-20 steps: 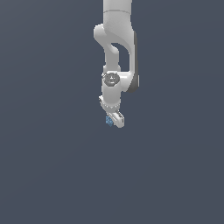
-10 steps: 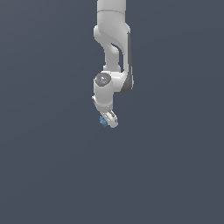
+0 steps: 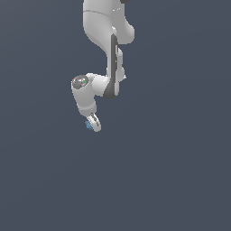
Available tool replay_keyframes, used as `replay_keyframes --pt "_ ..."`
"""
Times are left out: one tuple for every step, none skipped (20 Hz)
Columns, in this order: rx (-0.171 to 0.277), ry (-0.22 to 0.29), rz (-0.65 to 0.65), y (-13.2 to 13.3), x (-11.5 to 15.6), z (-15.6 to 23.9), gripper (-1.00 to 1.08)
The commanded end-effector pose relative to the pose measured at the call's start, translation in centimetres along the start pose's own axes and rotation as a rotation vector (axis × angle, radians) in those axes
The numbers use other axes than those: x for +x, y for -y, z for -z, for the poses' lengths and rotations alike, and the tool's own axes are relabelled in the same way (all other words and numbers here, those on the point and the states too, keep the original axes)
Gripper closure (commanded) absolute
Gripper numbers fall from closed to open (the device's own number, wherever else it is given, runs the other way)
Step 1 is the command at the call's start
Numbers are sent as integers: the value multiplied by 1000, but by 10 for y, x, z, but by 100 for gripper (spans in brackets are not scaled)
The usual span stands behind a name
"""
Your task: Pick up the object and move it to a goal position.
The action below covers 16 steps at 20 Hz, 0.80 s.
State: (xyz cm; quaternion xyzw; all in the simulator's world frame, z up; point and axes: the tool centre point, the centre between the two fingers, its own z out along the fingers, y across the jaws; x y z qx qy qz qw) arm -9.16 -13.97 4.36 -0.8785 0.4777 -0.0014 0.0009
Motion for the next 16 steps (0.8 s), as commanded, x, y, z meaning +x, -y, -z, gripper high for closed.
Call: replay_keyframes --pt "-2 1 -1 -17 24 -1 108" --pt "-3 1 -1 -23 33 -1 108" --pt "-3 1 -1 -28 41 -1 108" --pt "-3 1 -1 -32 49 -1 108" --pt "-3 1 -1 -36 56 -1 108" --pt "-3 1 -1 -40 62 -1 108" --pt "-3 1 -1 -44 68 -1 108" --pt "-3 1 -1 -47 74 -1 108" --pt "-3 2 -1 -49 79 -1 108" --pt "-3 2 -1 -52 83 -1 108" --pt "-3 2 -1 -53 86 -1 108" --pt "-3 2 -1 -55 89 -1 108" --pt "-3 2 -1 -56 91 -1 108" --pt "-3 2 -1 -57 93 -1 108" --pt "-3 2 -1 -57 93 -1 108" --pt "-3 2 -1 -57 94 -1 108"
